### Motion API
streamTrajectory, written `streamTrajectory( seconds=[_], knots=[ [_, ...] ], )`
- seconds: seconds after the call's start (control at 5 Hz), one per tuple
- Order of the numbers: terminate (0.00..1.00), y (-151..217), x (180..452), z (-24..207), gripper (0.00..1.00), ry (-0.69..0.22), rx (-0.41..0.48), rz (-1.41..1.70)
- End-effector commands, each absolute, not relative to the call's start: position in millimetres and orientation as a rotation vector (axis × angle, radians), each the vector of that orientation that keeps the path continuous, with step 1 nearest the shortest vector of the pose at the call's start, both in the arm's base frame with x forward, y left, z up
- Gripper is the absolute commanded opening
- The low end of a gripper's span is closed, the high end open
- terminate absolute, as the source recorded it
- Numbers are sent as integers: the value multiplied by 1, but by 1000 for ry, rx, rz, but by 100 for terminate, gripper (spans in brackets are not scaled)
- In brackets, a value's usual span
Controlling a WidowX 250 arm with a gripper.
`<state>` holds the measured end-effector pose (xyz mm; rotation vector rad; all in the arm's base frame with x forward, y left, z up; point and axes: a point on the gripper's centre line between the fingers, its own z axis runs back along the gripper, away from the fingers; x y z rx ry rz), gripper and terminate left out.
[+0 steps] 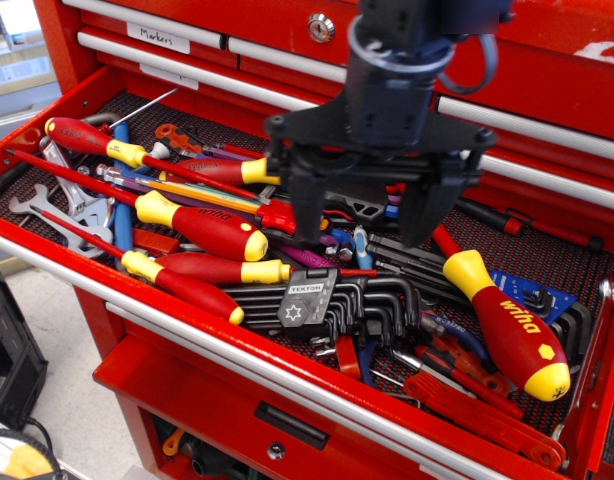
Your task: Pick up red srewdriver
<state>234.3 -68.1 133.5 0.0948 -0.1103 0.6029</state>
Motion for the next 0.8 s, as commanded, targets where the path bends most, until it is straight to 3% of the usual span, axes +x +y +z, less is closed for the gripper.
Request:
streamTrajectory(
  seconds=[0.0,0.6],
  knots=[
    [0,-86,283,136,100,-148,29,807],
    [0,-133,317,94,100,-235,-96,787]
  ],
)
